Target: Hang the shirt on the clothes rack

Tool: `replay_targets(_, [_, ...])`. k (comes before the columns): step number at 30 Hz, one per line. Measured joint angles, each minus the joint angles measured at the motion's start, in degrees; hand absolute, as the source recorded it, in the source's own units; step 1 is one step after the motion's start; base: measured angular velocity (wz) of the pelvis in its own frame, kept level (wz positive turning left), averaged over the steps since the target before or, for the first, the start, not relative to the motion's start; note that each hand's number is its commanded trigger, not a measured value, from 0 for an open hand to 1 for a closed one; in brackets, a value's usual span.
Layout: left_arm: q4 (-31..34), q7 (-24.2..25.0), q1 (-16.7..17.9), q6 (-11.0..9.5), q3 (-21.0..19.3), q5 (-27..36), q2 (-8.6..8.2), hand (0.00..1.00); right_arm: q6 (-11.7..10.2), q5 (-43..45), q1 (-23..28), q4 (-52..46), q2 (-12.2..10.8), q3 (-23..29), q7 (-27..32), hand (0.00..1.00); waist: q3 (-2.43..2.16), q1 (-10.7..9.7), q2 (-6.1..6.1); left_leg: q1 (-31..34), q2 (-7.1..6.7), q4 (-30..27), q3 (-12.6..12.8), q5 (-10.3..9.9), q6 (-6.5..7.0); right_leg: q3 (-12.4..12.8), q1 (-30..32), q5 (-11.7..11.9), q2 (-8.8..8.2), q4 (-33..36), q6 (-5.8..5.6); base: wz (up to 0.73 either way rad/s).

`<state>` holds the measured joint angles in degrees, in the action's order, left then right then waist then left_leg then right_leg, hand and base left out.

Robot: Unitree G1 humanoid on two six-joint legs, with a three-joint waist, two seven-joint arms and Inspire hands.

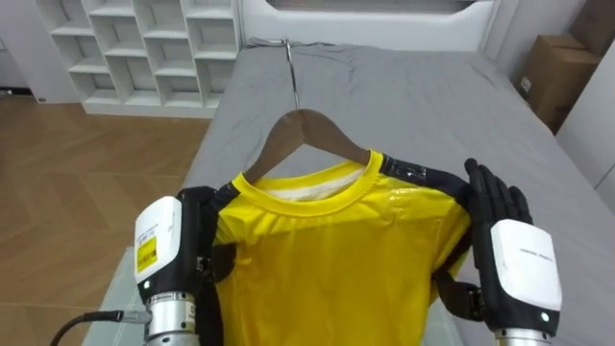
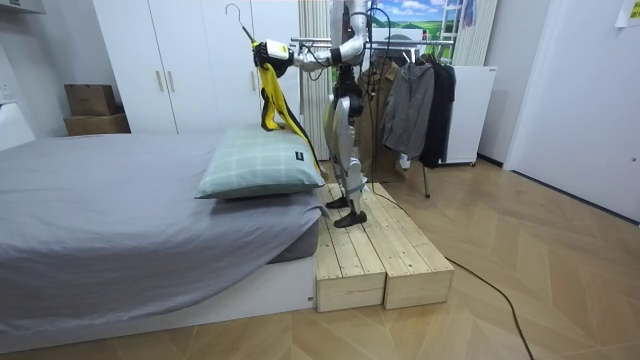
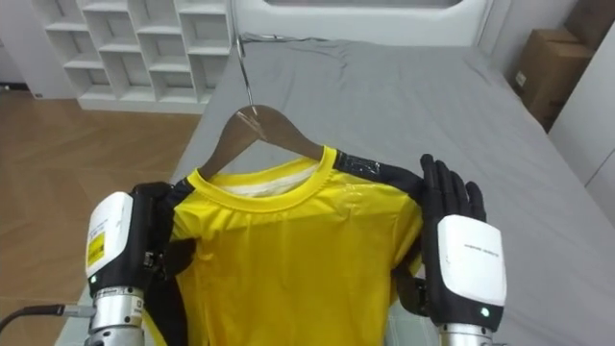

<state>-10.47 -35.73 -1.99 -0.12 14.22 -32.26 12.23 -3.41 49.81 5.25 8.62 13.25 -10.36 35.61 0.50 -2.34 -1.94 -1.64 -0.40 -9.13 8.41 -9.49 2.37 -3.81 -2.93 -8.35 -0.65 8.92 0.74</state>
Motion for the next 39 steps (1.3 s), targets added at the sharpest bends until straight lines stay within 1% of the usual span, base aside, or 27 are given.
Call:
replay_targets(3, [0.0, 0.0, 0.0, 0.3, 0.0, -0.9, 0.06, 1.00, 1.0, 0.0, -0.3, 0.0, 0.6, -0.7, -1.0, 0.00, 0.20, 0.4, -0.27, 0.2, -0.02, 0.0, -0.5, 0.0, 0.00, -0.4, 0.0, 0.0, 0.00, 0.0, 0.00, 0.06])
replay_targets(6, [0.0, -0.5, 0.0, 0.3, 0.1, -2.6, 0.16, 1.00, 1.1, 0.0, -0.8, 0.1, 0.6, -0.9, -2.7, 0.00, 0.20, 1.0, -0.27, 0.2, -0.04, 0.0, -0.6, 0.0, 0.00, -0.5, 0.0, 0.0, -0.01, 0.1, 0.00, 0.02])
replay_targets(10, [0.0, -1.7, 0.0, 0.3, 0.0, -3.5, 0.27, 1.00, 1.2, 0.0, -1.8, 0.1, 0.6, -1.2, -4.2, 0.00, 0.17, 1.2, -0.32, 0.3, -0.09, -0.3, -0.7, 0.0, 0.02, -0.7, -0.1, 0.0, -0.11, 0.0, 0.00, 0.00])
replay_targets(16, [0.0, -2.1, 0.0, 0.3, -0.2, -4.6, 0.45, 1.00, 1.2, 0.1, -2.9, 0.1, 0.6, -1.4, -5.8, 0.00, 0.10, 1.2, -0.43, 0.3, -0.18, -0.4, -0.7, 0.0, 0.04, -0.8, -0.1, 0.0, -0.23, -0.1, -0.01, 0.00])
replay_targets(23, [-0.1, -2.2, 0.0, 0.3, 0.3, -6.2, 0.28, 1.00, 1.1, 0.5, -4.1, 0.1, 0.6, -1.9, -6.6, 0.00, 0.09, 0.9, -0.44, 0.4, -0.20, -0.4, -0.7, 0.0, 0.04, -0.8, -0.1, 0.0, -0.22, -0.2, -0.01, 0.00])
replay_targets(32, [-0.1, -2.2, 0.0, 0.1, 0.9, -6.1, 0.24, 1.00, 1.1, 0.5, -5.2, 0.1, 0.6, -1.9, -6.6, 0.00, 0.12, 1.0, -0.50, 0.5, -0.21, -0.5, -0.8, 0.0, 0.04, -0.9, -0.2, 0.0, -0.24, -0.2, -0.01, 0.00])
replay_targets(39, [-0.1, -1.9, 0.0, -0.1, 2.6, -6.2, 0.02, 1.00, 1.0, 0.5, -7.1, 0.1, 0.6, -2.1, -6.9, 0.00, 0.14, 1.0, -0.78, 0.9, -0.24, -0.5, -1.1, 0.0, 0.04, -1.2, 0.0, 0.0, -0.24, -0.2, -0.01, 0.04])
